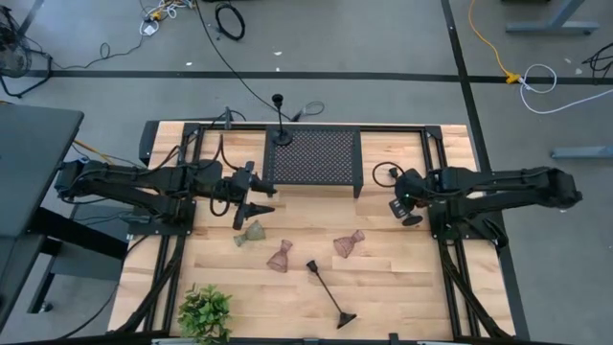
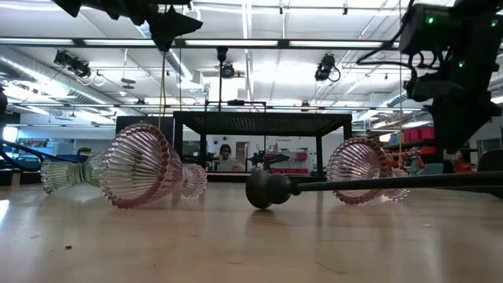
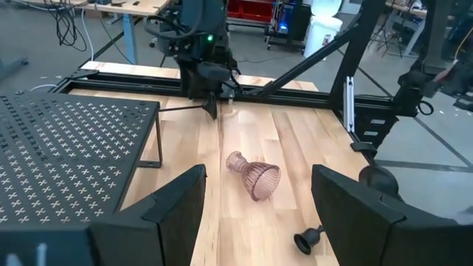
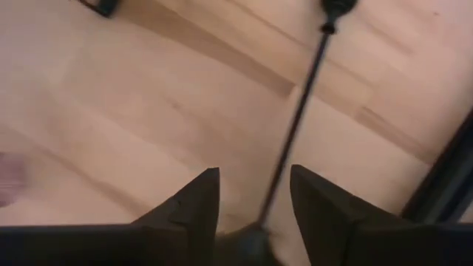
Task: Pick & Place candle stick holders
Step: Put the top black candle holder on the shelf aligned with the other black candle holder
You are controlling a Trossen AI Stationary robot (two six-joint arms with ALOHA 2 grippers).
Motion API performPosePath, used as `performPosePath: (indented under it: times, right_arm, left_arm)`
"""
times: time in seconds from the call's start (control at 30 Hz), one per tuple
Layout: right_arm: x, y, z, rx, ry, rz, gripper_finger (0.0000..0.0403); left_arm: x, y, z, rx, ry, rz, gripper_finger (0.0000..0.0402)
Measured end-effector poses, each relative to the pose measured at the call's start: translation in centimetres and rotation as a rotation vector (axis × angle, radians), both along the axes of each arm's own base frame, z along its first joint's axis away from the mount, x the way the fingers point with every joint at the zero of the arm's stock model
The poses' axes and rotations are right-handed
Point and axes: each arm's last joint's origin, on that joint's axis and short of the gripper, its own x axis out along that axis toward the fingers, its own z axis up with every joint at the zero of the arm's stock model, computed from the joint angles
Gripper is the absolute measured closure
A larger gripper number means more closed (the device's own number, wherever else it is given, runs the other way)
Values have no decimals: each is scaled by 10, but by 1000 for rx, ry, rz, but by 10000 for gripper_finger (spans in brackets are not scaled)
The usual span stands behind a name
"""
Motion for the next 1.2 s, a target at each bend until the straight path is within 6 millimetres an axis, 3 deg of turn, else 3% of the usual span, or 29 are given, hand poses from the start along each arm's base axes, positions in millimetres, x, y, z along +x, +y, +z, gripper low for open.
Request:
performPosePath:
  times: [0.27,0.8,1.0,1.2]
  right_arm:
    - [5,-15,-23,-36,-49,-60,201]
    - [20,-42,-55,-56,20,-39,229]
    - [21,-47,-62,-48,56,-45,264]
    - [24,-51,-62,-54,17,-37,353]
  left_arm:
    - [0,0,0,3,0,0,154]
    - [0,0,-2,3,17,0,154]
    - [0,0,-2,3,17,0,154]
    - [0,1,-2,6,22,17,154]
